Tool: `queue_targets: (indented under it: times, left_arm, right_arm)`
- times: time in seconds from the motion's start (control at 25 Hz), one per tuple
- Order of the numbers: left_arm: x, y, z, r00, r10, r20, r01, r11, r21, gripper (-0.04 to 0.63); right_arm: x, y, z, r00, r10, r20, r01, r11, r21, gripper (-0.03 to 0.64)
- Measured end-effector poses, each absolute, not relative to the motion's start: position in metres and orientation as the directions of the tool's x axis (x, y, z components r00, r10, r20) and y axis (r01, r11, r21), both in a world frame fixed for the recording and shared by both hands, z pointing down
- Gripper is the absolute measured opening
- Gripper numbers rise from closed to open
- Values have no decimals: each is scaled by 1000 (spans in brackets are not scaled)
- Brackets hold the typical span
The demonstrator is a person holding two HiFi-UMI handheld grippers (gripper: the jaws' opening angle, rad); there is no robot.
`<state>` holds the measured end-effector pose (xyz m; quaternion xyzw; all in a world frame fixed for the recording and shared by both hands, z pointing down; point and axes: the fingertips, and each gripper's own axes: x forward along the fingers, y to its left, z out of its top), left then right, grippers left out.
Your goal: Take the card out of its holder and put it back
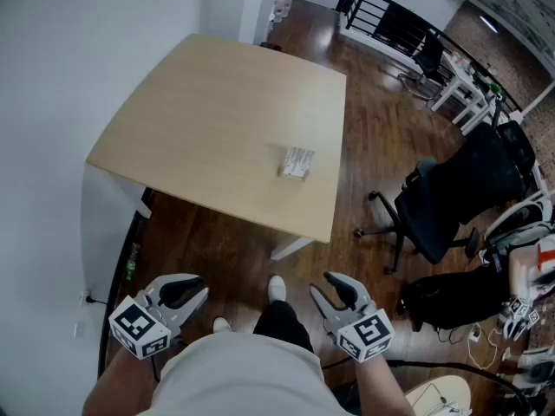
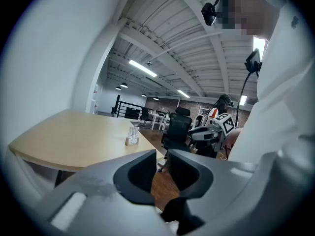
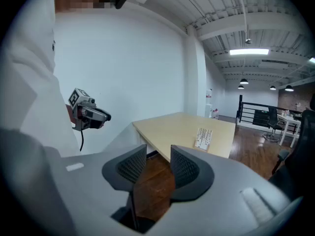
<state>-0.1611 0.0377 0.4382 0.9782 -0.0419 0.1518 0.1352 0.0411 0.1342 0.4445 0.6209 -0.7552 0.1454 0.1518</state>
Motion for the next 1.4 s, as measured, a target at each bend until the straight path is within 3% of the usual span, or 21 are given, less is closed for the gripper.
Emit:
queue_targets:
  times: [0.88, 1.4]
  left_arm:
    - [-8, -75, 418, 882, -341, 325, -426, -873, 239, 67]
    - [15, -88, 424, 798, -457, 394, -569, -788, 238, 64]
  right_arm:
    - [270, -116, 517, -421, -750, 510, -864, 502, 26, 158]
    - [263, -199, 587, -633, -518, 575, -686, 720, -108, 158]
